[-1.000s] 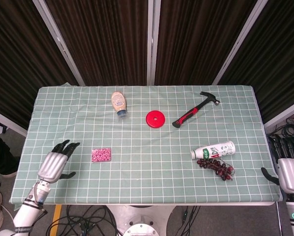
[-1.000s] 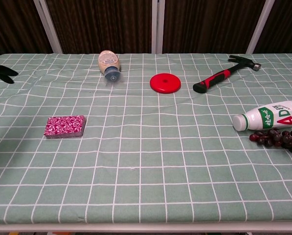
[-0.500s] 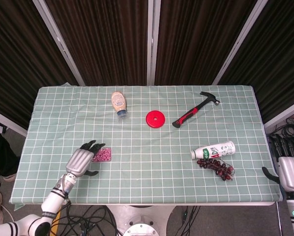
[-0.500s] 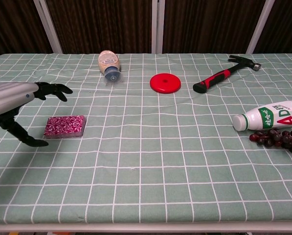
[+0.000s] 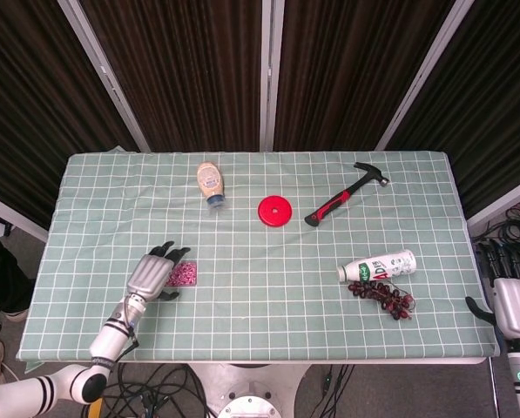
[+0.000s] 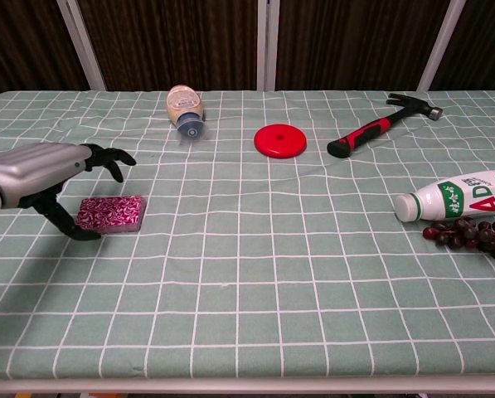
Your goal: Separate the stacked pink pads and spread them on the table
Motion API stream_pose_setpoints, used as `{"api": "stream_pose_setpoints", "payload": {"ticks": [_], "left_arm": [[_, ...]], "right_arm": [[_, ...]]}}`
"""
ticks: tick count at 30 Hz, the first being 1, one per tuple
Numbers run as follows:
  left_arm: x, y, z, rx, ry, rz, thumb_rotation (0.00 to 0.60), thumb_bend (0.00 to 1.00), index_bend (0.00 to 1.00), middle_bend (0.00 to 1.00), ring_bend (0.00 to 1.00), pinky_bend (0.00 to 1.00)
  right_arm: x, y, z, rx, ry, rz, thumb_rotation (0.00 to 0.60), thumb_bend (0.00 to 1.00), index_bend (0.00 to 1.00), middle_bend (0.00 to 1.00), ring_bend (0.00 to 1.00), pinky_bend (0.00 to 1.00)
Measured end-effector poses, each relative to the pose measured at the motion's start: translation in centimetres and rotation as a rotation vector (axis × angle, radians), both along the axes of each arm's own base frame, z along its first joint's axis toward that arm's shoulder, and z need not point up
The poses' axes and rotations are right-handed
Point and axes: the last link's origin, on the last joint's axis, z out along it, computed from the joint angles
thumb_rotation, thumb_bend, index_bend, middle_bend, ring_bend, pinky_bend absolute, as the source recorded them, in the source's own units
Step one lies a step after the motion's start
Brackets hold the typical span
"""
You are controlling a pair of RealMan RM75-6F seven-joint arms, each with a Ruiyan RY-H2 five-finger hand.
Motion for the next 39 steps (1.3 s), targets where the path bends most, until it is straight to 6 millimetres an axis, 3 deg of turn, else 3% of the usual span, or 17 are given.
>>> {"api": "stream_pose_setpoints", "payload": {"ticks": [5,39], "left_arm": [[-0.1,0.2,-0.1,-0.001,0.003,0.007,0.6,0.16,0.15,0.3,0.07,0.2],[-0.6,1.0,-1.4,0.007,0.044,0.001,0.6,0.23,0.19,0.37,0.13,0.2]], "right_arm": [[0.0,0.1,-0.1,0.002,0.003,0.002,0.6,0.14,0.0,0.0,0.0,0.0],[-0.5,0.1,-0.3,0.015,0.011,-0.032,0.6,0.15,0.0,0.0,0.0,0.0]]}}
